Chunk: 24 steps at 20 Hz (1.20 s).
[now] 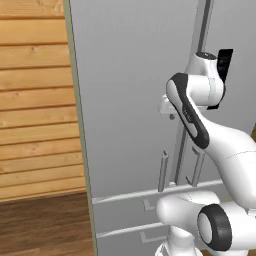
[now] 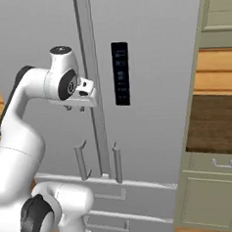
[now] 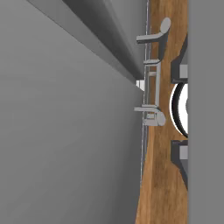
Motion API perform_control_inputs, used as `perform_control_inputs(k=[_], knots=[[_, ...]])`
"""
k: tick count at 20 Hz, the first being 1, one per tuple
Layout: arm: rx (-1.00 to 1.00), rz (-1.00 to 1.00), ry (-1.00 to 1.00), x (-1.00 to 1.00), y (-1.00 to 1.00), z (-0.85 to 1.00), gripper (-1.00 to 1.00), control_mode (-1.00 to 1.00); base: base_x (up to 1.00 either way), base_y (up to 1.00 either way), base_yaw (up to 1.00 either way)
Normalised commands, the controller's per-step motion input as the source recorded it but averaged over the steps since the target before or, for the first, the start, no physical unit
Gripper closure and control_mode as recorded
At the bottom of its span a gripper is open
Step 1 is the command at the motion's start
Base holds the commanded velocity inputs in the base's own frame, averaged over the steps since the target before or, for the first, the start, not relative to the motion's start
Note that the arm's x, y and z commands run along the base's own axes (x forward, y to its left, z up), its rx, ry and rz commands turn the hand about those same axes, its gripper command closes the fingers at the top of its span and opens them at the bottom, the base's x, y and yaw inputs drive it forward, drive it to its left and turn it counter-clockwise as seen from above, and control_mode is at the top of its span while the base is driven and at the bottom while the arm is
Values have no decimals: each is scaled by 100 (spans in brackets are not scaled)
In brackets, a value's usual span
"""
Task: Take the strawberry from the fridge and place it on top of the pancake, located on the dining counter.
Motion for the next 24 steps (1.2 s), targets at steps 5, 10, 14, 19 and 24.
perform_control_inputs(k=[5, 10, 14, 19, 24], knots=[[0, 0, 0, -1, 0, 0, -100, 100, -30, -12, 0], [0, 0, 0, 0, 0, 0, -100, 100, -74, -69, 0], [0, 0, 0, 0, 0, 0, -100, 100, -31, -21, 0], [0, 0, 0, 0, 0, 0, -100, 100, -30, 1, 0], [0, 0, 0, 0, 0, 0, -100, 100, -20, 0, 0]])
